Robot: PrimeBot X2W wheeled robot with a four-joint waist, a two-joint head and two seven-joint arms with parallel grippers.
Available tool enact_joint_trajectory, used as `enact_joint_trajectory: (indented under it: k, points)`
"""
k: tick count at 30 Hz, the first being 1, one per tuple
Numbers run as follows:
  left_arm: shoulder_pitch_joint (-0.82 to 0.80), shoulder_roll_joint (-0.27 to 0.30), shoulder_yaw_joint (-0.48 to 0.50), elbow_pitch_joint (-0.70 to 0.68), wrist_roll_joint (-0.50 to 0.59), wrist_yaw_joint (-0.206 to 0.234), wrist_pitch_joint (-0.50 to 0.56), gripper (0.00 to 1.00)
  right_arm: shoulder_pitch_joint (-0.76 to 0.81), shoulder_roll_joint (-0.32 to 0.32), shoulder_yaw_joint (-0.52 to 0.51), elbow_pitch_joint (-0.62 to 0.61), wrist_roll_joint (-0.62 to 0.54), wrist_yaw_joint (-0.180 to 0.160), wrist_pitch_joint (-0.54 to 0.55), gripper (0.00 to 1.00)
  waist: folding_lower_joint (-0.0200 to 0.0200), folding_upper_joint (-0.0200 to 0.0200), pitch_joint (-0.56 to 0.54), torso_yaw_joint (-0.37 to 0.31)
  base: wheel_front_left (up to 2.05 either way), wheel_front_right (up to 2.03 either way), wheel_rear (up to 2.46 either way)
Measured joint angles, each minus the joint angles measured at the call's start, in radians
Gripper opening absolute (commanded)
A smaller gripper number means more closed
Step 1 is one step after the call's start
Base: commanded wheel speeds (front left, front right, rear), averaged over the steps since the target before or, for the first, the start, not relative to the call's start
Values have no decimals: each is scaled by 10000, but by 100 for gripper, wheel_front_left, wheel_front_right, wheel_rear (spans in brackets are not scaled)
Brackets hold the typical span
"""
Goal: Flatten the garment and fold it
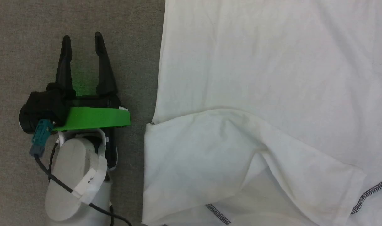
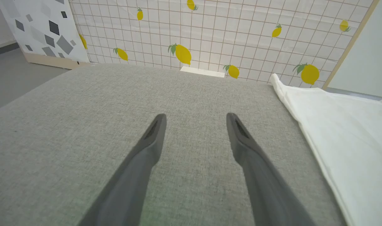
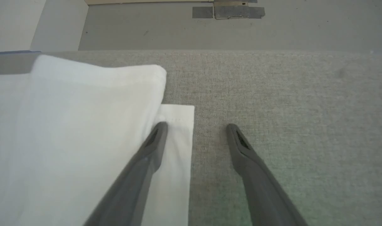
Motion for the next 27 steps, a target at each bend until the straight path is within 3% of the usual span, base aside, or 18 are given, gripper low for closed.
enact_joint_trajectory:
  k: [2,3,7,14,22,27]
  points:
    - [1,-71,92,21,115,-88,0,100,-39,-132,213,-148,8,0,349,2,0,0,60,62,0,0,0]
    - [1,-86,123,40,150,-107,0,100,-38,-182,291,-209,25,0,449,0,0,0,67,72,0,0,0]
    - [6,-178,228,190,219,-270,-6,100,111,-265,568,-470,217,-2,616,0,0,0,-19,54,0,0,0]
    - [110,-282,508,506,351,-435,-10,100,1121,-554,184,-656,161,4,-830,0,0,0,-422,-25,0,0,0]
    - [848,-305,976,784,487,-617,-10,100,3223,-1026,-1586,-1041,-167,4,-2510,0,0,0,-1404,-233,0,0,0]
    - [1622,-286,1315,809,525,-708,-10,100,5303,-826,-3072,-1893,-161,4,-2949,0,-1,0,-2417,-606,0,0,0]
